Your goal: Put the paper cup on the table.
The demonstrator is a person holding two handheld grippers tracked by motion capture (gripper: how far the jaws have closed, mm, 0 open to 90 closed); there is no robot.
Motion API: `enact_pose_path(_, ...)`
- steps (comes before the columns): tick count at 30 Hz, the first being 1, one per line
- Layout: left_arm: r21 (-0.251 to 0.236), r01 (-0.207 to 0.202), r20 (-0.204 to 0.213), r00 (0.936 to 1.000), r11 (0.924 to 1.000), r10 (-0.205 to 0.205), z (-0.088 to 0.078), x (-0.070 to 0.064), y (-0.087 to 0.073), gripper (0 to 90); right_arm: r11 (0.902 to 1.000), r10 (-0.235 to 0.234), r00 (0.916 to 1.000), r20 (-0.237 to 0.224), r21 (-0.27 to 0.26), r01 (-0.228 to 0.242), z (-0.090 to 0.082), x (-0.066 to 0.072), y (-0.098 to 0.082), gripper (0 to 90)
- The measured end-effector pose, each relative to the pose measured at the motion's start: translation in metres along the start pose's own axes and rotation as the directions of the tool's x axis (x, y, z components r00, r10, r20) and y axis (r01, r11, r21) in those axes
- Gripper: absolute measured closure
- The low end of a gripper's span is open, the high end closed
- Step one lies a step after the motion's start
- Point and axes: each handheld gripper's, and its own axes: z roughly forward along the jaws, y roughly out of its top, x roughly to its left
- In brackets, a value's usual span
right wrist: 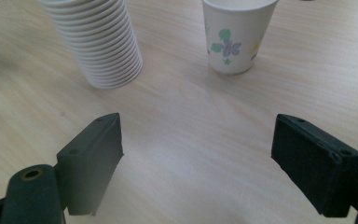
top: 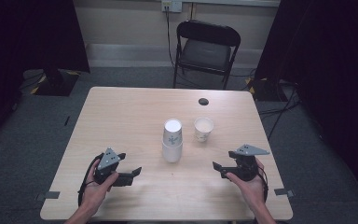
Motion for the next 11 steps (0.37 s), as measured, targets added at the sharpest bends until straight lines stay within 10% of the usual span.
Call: enact_pose_path(11,0.010,0.015,0.000,0.9999,0.9998,-0.015,0.002,0.003,-0.001,15.7,0.9994,0.033,0.9990,0.030,0.006,-0.033,-0.013,-0.002,-0.025,14.9)
